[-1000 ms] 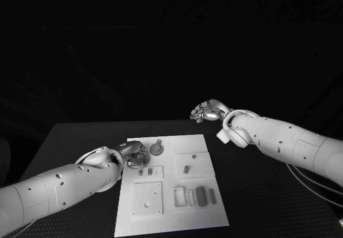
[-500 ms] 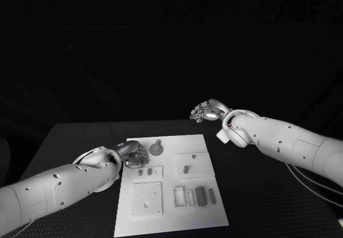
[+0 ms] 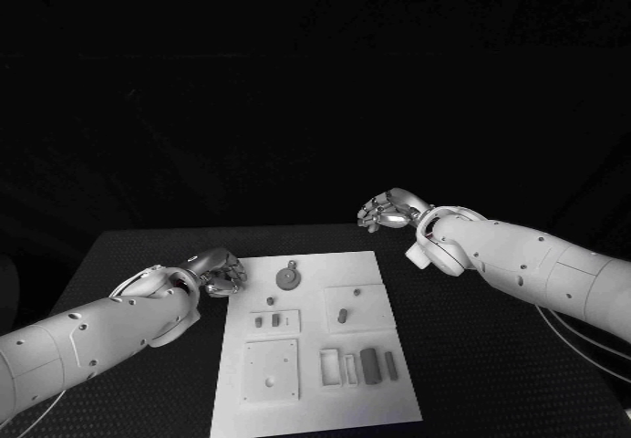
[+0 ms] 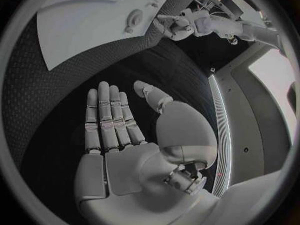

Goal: Assemble the parts on the task board

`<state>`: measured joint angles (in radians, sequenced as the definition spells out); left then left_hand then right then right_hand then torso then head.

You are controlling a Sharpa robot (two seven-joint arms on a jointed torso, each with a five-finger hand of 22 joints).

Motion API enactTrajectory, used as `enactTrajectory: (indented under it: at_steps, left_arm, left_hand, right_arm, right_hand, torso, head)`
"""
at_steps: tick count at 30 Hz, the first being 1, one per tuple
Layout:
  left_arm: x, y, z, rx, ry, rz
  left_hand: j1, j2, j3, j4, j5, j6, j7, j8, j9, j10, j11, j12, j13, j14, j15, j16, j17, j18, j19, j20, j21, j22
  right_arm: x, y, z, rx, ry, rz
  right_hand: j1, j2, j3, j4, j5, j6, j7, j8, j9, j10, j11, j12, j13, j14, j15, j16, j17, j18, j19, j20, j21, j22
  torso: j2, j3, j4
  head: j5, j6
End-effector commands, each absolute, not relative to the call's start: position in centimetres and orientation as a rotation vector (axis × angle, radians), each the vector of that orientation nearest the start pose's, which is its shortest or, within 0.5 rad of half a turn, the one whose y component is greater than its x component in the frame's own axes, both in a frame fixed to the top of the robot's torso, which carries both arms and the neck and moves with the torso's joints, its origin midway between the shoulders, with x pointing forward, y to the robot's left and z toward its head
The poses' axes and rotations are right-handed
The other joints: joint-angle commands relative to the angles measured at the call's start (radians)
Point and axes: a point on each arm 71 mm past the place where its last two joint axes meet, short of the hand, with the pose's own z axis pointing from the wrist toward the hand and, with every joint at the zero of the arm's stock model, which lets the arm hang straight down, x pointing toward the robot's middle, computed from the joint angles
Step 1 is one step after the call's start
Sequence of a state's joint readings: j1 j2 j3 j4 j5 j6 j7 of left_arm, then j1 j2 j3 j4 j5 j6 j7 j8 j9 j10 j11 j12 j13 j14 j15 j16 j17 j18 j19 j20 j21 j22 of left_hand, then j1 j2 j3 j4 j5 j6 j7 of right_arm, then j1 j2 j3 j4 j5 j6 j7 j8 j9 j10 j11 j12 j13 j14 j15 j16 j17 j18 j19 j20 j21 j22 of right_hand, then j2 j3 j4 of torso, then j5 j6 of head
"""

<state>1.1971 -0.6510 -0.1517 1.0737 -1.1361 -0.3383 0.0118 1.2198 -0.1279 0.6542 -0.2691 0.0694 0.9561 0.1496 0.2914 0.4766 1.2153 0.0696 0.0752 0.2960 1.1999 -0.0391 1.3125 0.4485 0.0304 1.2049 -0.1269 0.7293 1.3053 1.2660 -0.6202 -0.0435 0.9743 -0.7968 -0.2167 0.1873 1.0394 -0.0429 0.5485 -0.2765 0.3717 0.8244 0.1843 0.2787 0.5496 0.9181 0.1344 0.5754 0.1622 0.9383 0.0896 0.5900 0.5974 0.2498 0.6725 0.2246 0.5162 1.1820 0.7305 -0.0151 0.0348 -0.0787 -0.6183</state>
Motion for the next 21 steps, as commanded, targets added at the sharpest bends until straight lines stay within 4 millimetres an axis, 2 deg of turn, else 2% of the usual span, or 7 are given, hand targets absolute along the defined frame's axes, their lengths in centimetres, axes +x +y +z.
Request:
enactTrajectory:
  at_steps: [1, 8, 13, 16, 17, 19, 21]
  left_arm:
    - [55.0, 26.1, -23.9, -0.543, 1.741, -0.731]
    - [55.3, 27.6, -21.6, -0.737, 1.668, -0.912]
    - [55.1, 28.1, -20.4, -0.81, 1.649, -1.012]
    - [54.8, 28.1, -20.0, -0.872, 1.641, -1.073]
    - [54.6, 28.1, -19.9, -0.886, 1.639, -1.092]
    - [54.5, 27.9, -19.9, -0.897, 1.642, -1.112]
    - [54.4, 27.7, -19.9, -0.903, 1.643, -1.125]
  left_hand:
    - [-0.015, 0.005, 0.003, 0.01, -0.001, -0.007, 0.002, 0.004, 0.001, 0.012, 0.002, 0.008, 0.005, -0.026, -0.002, -0.035, -0.015, 0.123, -0.03, 0.005, -0.028, -0.013]
    - [-0.047, 0.01, -0.019, 0.018, -0.002, -0.022, 0.007, 0.005, 0.002, 0.011, 0.006, 0.005, 0.016, -0.067, 0.003, -0.119, -0.047, 0.098, -0.081, 0.013, -0.096, -0.047]
    - [-0.079, 0.01, -0.058, 0.019, -0.002, -0.032, 0.009, 0.007, 0.004, 0.005, 0.012, 0.0, 0.023, -0.093, 0.01, -0.177, -0.066, 0.079, -0.112, 0.016, -0.143, -0.071]
    - [-0.105, 0.01, -0.081, 0.019, -0.002, -0.044, 0.013, 0.004, 0.003, -0.005, 0.024, -0.004, 0.024, -0.155, 0.026, -0.253, -0.093, 0.057, -0.179, 0.031, -0.203, -0.1]
    - [-0.112, 0.011, -0.09, 0.017, -0.002, -0.05, 0.015, 0.004, 0.003, -0.013, 0.032, -0.006, 0.024, -0.178, 0.036, -0.301, -0.11, 0.045, -0.207, 0.038, -0.239, -0.121]
    - [-0.12, 0.011, -0.097, 0.015, -0.002, -0.059, 0.019, 0.003, 0.003, -0.024, 0.041, -0.008, 0.02, -0.208, 0.053, -0.368, -0.132, 0.03, -0.245, 0.048, -0.286, -0.15]
    - [-0.127, 0.01, -0.099, 0.014, -0.002, -0.067, 0.02, 0.001, 0.002, -0.041, 0.049, -0.01, 0.015, -0.244, 0.074, -0.422, -0.148, 0.016, -0.283, 0.062, -0.324, -0.171]
  right_arm:
    - [57.9, -24.8, -18.2, 0.289, 1.726, 0.87]
    - [56.8, -24.5, -19.0, 0.119, 1.799, 0.773]
    - [55.7, -23.9, -19.9, -0.051, 1.82, 0.658]
    - [54.9, -23.4, -20.6, -0.159, 1.831, 0.592]
    - [54.6, -23.2, -21.0, -0.192, 1.826, 0.568]
    - [54.1, -22.7, -21.6, -0.235, 1.809, 0.537]
    - [53.8, -22.4, -21.9, -0.276, 1.8, 0.512]
  right_hand:
    - [0.019, 0.008, 0.008, -0.008, 0.005, 0.015, -0.003, 0.007, 0.001, 0.048, -0.004, -0.058, -0.026, 0.056, -0.025, 0.019, 0.011, 0.012, 0.055, -0.019, 0.022, 0.007]
    - [0.044, 0.013, 0.016, -0.012, 0.006, 0.042, -0.007, 0.018, 0.001, 0.148, -0.02, -0.159, -0.059, 0.173, -0.072, 0.047, 0.032, 0.012, 0.174, -0.066, 0.055, 0.011]
    - [0.052, 0.004, 0.012, -0.014, 0.005, 0.051, -0.011, 0.019, -0.001, 0.186, -0.028, -0.202, -0.068, 0.211, -0.084, 0.053, 0.043, 0.012, 0.213, -0.081, 0.06, 0.013]
    - [0.05, -0.011, 0.007, -0.013, 0.005, 0.052, -0.012, 0.019, -0.002, 0.196, -0.03, -0.211, -0.069, 0.216, -0.086, 0.052, 0.046, 0.012, 0.22, -0.084, 0.06, 0.014]
    - [0.041, -0.037, -0.002, -0.01, 0.004, 0.051, -0.011, 0.017, -0.003, 0.201, -0.03, -0.218, -0.07, 0.219, -0.087, 0.051, 0.047, 0.012, 0.223, -0.084, 0.059, 0.014]
    - [0.031, -0.058, -0.008, -0.008, 0.005, 0.053, -0.012, 0.018, -0.003, 0.204, -0.03, -0.227, -0.071, 0.219, -0.087, 0.049, 0.048, 0.012, 0.226, -0.085, 0.057, 0.013]
    - [0.031, -0.064, -0.009, -0.008, 0.005, 0.055, -0.013, 0.018, -0.003, 0.204, -0.029, -0.23, -0.072, 0.22, -0.087, 0.049, 0.049, 0.012, 0.227, -0.085, 0.056, 0.013]
  torso:
    - [0.0, 0.0016, -0.0016]
    - [0.0, 0.0006, 0.0017]
    - [-0.001, -0.0004, 0.0001]
    - [-0.001, 0.0001, -0.0018]
    - [-0.001, 0.0003, -0.0022]
    - [-0.001, -0.0006, -0.0012]
    - [-0.001, -0.0013, -0.0001]
  head:
    - [-0.003, 0.005]
    - [-0.005, 0.009]
    - [-0.001, 0.005]
    - [0.006, 0.004]
    - [0.007, 0.001]
    - [0.008, -0.003]
    - [0.007, -0.002]
